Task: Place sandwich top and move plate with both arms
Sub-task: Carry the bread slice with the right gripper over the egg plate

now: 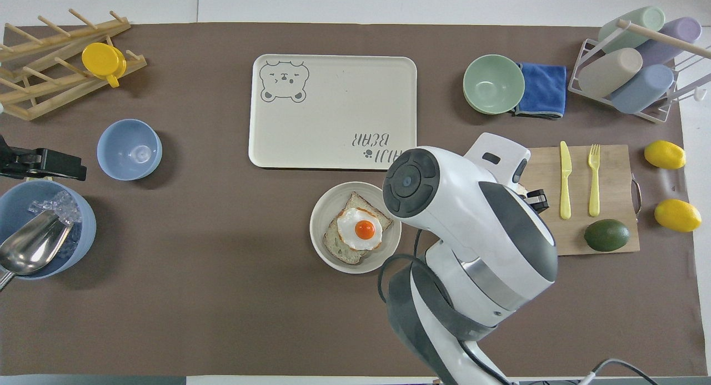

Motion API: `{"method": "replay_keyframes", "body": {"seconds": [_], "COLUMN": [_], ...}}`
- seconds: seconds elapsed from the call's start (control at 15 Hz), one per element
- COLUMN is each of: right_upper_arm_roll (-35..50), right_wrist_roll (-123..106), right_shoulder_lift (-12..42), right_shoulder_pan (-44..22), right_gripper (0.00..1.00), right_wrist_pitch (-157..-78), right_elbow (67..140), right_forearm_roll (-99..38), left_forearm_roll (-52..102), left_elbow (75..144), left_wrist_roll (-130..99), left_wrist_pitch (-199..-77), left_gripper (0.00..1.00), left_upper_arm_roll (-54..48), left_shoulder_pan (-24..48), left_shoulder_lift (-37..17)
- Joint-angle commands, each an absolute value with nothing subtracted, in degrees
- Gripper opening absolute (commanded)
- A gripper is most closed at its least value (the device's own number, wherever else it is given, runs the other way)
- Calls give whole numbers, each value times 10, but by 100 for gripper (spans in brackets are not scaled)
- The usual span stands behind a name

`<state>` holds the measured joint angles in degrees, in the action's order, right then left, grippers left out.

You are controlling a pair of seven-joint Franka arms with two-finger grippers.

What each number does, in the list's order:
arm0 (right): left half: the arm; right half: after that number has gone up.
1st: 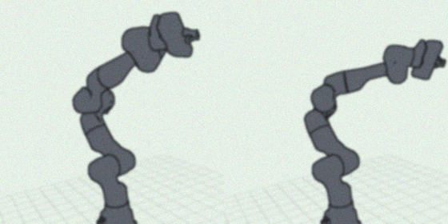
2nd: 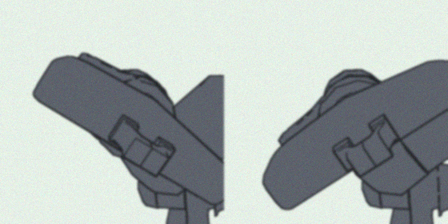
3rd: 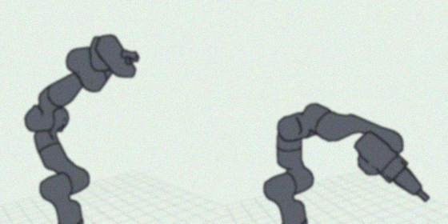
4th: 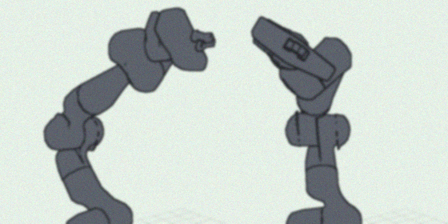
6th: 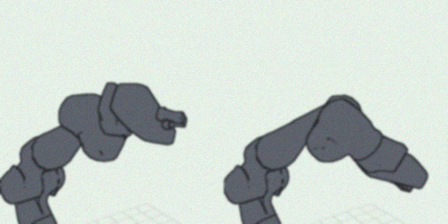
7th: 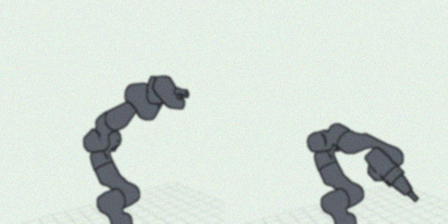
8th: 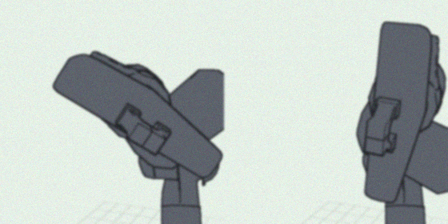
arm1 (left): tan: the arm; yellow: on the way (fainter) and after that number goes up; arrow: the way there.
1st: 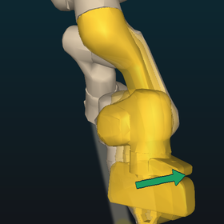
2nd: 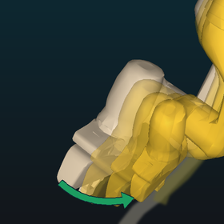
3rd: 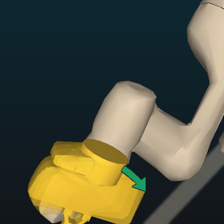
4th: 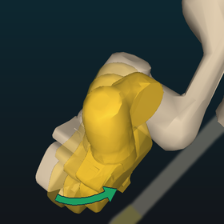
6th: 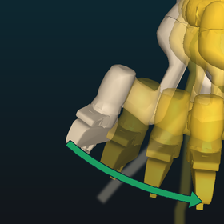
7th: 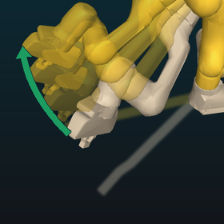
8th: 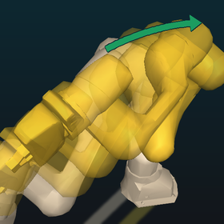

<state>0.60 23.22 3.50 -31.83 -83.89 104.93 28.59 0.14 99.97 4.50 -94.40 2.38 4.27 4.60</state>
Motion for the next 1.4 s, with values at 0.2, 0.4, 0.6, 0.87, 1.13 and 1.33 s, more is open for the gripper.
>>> {"method": "replay_keyframes", "body": {"seconds": [0.2,0.4,0.6,0.87,1.13,1.33], "right_upper_arm_roll": [38,75,78,116,117,117], "right_wrist_roll": [227,226,211,230,283,343], "right_shoulder_lift": [62,105,121,198,224,236], "right_shoulder_pan": [-317,-314,-316,-346,-343,-344], "right_gripper": [0,0,0,0,0,0], "right_wrist_pitch": [-917,-893,-896,-887,-889,-898], "right_elbow": [1034,942,923,895,892,893], "right_forearm_roll": [248,215,205,221,212,199], "left_forearm_roll": [8,8,8,8,8,8], "left_elbow": [995,994,995,995,995,995], "left_wrist_roll": [44,44,44,44,44,44], "left_wrist_pitch": [-932,-932,-932,-930,-930,-930], "left_gripper": [100,100,100,100,100,100], "left_upper_arm_roll": [28,28,28,27,27,28], "left_shoulder_pan": [46,46,46,46,52,46], "left_shoulder_lift": [50,50,50,50,50,50]}}
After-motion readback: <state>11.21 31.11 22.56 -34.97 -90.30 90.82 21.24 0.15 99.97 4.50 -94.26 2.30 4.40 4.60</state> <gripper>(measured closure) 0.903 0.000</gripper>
